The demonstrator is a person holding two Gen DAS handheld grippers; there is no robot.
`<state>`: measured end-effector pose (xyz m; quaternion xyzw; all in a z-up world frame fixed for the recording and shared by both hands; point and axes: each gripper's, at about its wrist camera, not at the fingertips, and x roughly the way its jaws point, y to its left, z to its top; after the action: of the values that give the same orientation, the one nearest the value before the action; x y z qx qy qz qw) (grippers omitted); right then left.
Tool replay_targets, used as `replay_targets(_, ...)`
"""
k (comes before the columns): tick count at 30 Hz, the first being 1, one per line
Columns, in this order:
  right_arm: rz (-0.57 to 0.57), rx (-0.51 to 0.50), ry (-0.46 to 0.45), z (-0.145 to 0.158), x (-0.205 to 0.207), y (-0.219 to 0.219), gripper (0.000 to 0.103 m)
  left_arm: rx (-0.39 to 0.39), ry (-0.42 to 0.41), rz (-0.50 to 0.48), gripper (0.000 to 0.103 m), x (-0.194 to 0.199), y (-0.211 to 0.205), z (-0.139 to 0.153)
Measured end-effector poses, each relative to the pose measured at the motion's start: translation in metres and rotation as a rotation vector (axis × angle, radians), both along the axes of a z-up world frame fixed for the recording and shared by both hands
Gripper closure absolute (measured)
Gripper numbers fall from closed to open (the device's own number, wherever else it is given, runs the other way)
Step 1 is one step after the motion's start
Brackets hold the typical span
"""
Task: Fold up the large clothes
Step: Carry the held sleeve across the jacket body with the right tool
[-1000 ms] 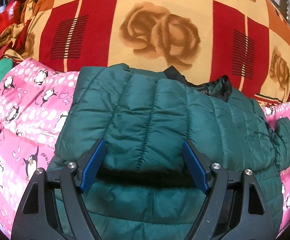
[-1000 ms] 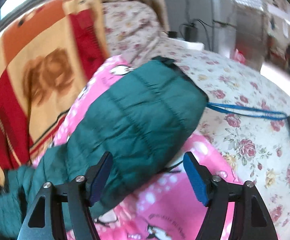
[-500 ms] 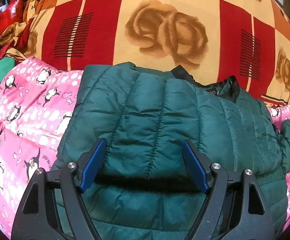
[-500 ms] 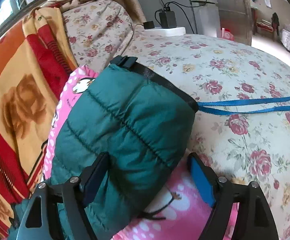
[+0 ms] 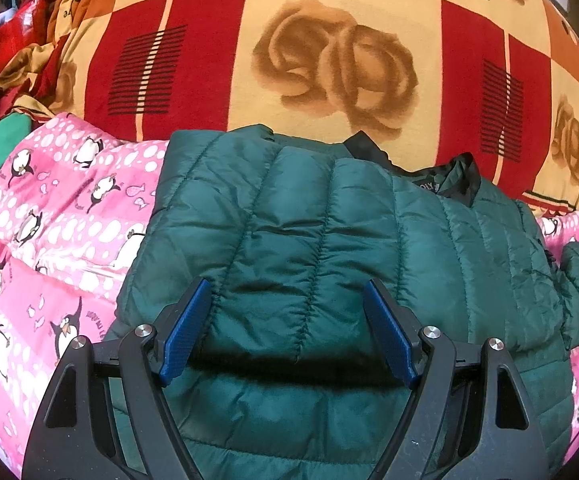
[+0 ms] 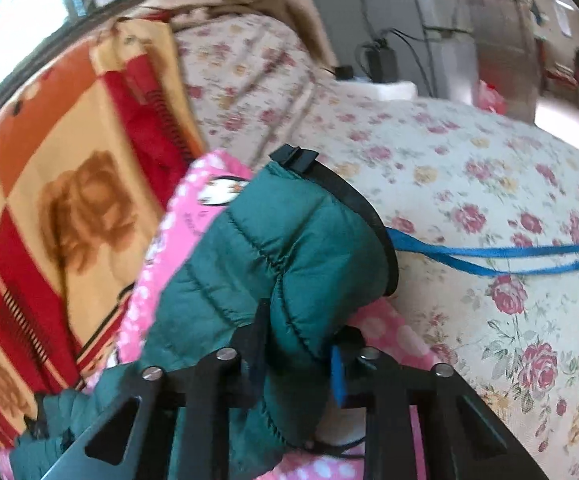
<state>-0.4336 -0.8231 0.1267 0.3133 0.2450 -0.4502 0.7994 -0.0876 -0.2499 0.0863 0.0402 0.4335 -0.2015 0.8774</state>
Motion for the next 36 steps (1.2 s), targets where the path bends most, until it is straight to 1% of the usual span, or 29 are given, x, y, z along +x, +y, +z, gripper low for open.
replay_targets(5,0.101,-0.013,-0.087,0.015,0.002,0.028,0.085,-0.007,-0.008,0.015,0.024,-0.001,0.009,0.008)
replay_targets(9,0.189,-0.03,-0.143,0.031,0.012,0.061,0.086,-0.012,-0.015,0.026,0.024,-0.002,0.016,0.015)
replay_targets(15,0.339,-0.051,-0.167,0.05,0.044,0.121,0.087,-0.007,-0.017,0.039,0.024,-0.005,0.026,0.021)
replay_targets(19,0.461,-0.052,-0.147,0.054,0.076,0.166,0.087,0.007,-0.014,0.047,0.024,-0.007,0.031,0.02)
replay_targets(26,0.615,-0.025,-0.108,0.041,0.134,0.23,0.087,0.027,-0.015,0.058,0.024,-0.008,0.041,0.016)
replay_targets(30,0.676,0.013,-0.098,0.027,0.163,0.259,0.087,0.043,-0.014,0.066,0.024,-0.007,0.048,0.013)
replay_targets(36,0.765,0.056,-0.044,0.0,0.2,0.302,0.087,0.054,-0.01,0.099,0.024,-0.003,0.062,0.008)
